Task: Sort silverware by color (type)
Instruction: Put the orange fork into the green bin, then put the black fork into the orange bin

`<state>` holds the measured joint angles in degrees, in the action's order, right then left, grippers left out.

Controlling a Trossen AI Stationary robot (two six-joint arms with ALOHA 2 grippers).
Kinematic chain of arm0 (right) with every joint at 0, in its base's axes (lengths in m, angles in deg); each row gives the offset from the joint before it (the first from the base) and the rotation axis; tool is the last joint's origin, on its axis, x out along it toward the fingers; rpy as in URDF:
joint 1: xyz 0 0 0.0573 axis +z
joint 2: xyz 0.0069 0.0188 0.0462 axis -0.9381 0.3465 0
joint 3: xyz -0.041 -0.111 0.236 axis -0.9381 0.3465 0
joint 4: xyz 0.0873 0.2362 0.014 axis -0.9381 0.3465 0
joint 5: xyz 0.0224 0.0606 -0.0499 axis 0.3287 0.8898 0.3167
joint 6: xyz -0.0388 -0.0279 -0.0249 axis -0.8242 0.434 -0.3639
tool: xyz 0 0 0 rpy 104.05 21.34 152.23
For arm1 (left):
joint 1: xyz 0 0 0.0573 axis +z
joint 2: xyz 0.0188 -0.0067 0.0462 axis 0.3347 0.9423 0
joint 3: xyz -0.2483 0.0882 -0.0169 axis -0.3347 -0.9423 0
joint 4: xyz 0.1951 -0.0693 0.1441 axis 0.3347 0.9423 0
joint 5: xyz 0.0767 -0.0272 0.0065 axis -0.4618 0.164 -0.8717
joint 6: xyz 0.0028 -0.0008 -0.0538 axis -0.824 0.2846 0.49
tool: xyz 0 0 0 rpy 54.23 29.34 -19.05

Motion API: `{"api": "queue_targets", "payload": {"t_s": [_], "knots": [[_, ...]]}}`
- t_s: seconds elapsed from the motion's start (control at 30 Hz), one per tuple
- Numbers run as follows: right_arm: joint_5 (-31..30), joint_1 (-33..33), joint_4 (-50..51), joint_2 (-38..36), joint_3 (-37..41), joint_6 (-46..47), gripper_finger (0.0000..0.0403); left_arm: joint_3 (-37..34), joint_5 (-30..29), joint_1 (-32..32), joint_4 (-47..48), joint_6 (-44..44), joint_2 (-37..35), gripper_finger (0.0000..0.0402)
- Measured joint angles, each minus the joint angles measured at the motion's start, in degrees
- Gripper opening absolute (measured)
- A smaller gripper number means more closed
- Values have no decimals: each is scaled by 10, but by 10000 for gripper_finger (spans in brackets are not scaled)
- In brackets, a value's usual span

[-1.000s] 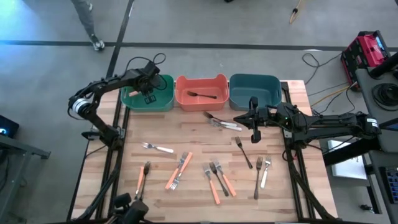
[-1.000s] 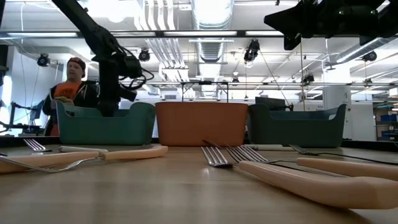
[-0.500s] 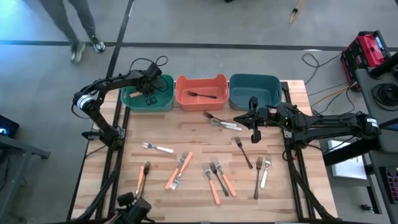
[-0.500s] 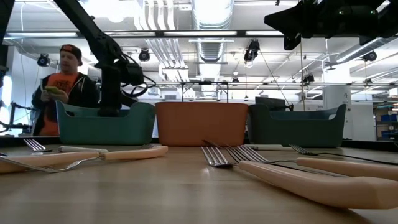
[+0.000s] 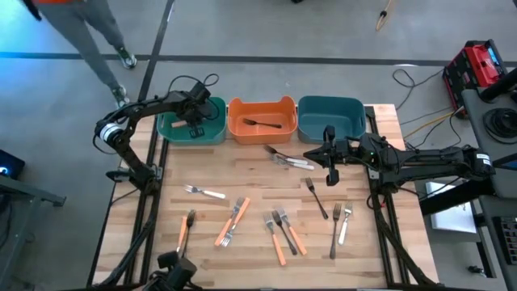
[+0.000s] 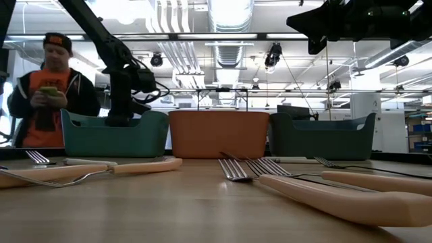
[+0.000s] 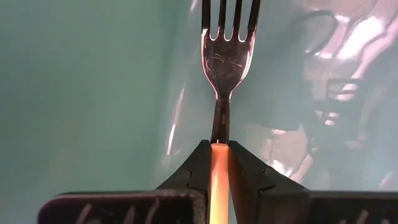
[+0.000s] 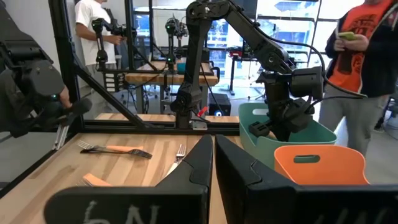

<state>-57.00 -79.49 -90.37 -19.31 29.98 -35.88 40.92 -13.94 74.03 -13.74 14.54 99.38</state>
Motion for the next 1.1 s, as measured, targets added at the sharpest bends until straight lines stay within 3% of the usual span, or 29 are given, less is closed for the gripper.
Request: {"api": "queue_targets", "payload": {"t_s": [0.67, 1.1], "knots": [[0, 0, 0, 0, 0, 5, 9, 0, 19, 0, 3, -6, 0, 16], [0, 0, 0, 0, 0, 5, 9, 0, 19, 0, -1, -4, 3, 48]]}}
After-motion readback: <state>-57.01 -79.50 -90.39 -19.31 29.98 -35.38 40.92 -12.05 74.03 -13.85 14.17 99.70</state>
